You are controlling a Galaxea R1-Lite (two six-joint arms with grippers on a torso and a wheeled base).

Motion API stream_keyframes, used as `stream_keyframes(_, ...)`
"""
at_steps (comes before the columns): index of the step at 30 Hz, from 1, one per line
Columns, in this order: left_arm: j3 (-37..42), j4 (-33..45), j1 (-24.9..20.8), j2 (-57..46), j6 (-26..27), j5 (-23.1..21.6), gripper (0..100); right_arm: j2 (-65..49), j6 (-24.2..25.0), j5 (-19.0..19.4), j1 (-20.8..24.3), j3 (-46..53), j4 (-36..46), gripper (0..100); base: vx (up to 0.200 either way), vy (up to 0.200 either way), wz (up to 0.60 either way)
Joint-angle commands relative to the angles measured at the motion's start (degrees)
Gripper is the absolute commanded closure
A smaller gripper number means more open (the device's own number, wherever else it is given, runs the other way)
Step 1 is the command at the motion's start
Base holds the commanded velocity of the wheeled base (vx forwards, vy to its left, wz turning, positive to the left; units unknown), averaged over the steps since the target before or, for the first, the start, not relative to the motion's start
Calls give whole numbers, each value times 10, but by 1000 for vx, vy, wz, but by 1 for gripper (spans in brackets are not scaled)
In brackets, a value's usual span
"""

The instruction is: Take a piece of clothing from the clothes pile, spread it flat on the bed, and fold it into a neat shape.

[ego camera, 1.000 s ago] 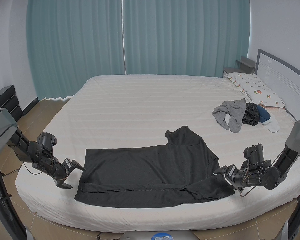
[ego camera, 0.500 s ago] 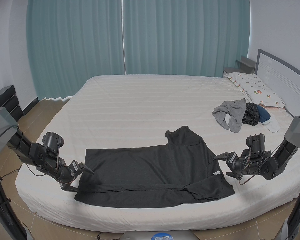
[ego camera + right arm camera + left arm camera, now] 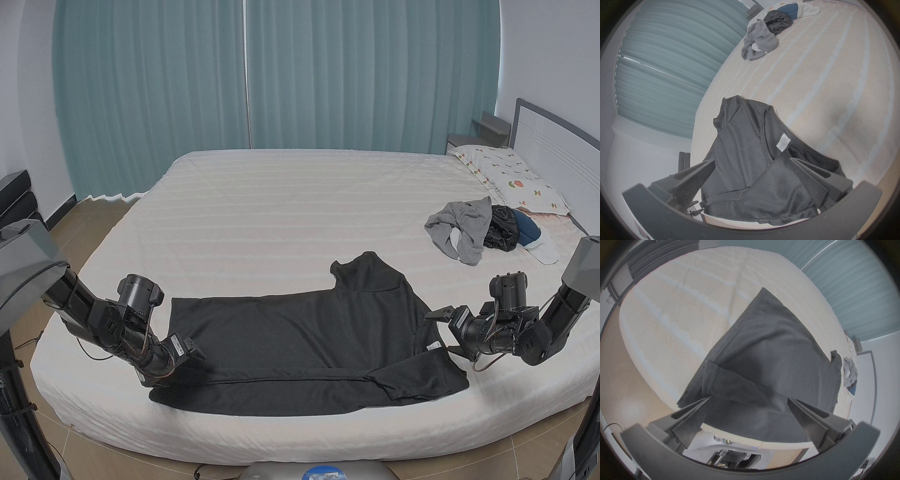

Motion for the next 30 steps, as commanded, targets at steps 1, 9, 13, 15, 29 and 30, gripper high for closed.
stream_keyframes(1, -23, -5, -4, 37, -4, 8, 0, 4, 2, 4, 0, 4, -1, 0, 0, 0, 0)
stream_keyframes(9, -94, -5, 30, 65, -39, 17, 0, 5, 3, 7, -1, 14, -24, 0, 0, 0, 0)
stream_keyframes(13, -116, -5, 52, 61, -65, 16, 0, 5, 3, 7, -1, 15, -28, 0, 0, 0, 0)
stream_keyframes(15, -130, -7, 69, 57, -75, 15, 0, 5, 4, 7, -2, 15, -28, 0, 0, 0, 0)
stream_keyframes(29, -117, -25, 146, 21, -101, -83, 0, 5, 4, 7, -3, 22, -29, 0, 0, 0, 0)
stream_keyframes(30, -91, -28, 139, 10, -87, -90, 0, 5, 4, 7, -3, 22, -29, 0, 0, 0, 0)
